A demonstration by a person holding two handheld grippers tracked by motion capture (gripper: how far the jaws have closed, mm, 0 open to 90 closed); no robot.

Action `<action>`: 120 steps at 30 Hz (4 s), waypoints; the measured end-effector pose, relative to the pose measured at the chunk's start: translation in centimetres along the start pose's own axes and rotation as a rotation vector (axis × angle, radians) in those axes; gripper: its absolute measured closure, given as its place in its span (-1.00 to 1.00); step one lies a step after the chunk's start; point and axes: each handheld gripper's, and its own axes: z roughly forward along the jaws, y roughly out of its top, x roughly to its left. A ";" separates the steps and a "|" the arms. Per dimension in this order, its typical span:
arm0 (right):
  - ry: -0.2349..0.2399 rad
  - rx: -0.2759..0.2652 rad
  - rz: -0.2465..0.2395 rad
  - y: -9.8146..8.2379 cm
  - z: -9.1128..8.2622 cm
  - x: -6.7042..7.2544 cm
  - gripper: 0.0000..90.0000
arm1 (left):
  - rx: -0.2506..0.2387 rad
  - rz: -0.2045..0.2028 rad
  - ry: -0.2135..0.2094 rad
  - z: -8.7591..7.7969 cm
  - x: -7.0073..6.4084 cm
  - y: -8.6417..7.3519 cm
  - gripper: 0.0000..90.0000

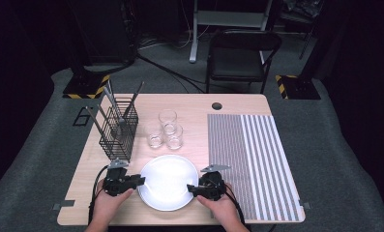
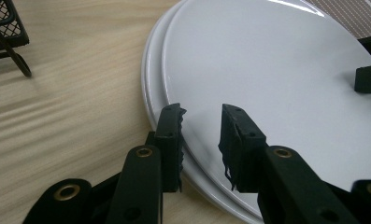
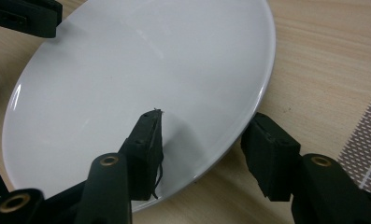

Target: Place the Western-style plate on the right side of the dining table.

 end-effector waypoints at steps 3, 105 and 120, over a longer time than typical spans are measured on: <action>-0.007 0.004 0.016 0.0 -0.1 0.1 0.08 | -0.006 -0.008 -0.004 0.1 0.0 0.0 0.53; -0.043 -0.091 0.110 -0.4 -5.5 -2.6 0.44 | -0.010 0.030 -0.099 3.6 -3.0 0.1 0.21; -0.063 -0.105 0.117 -1.2 -5.8 -3.0 0.44 | -0.006 0.033 -0.106 3.9 -3.4 0.4 0.21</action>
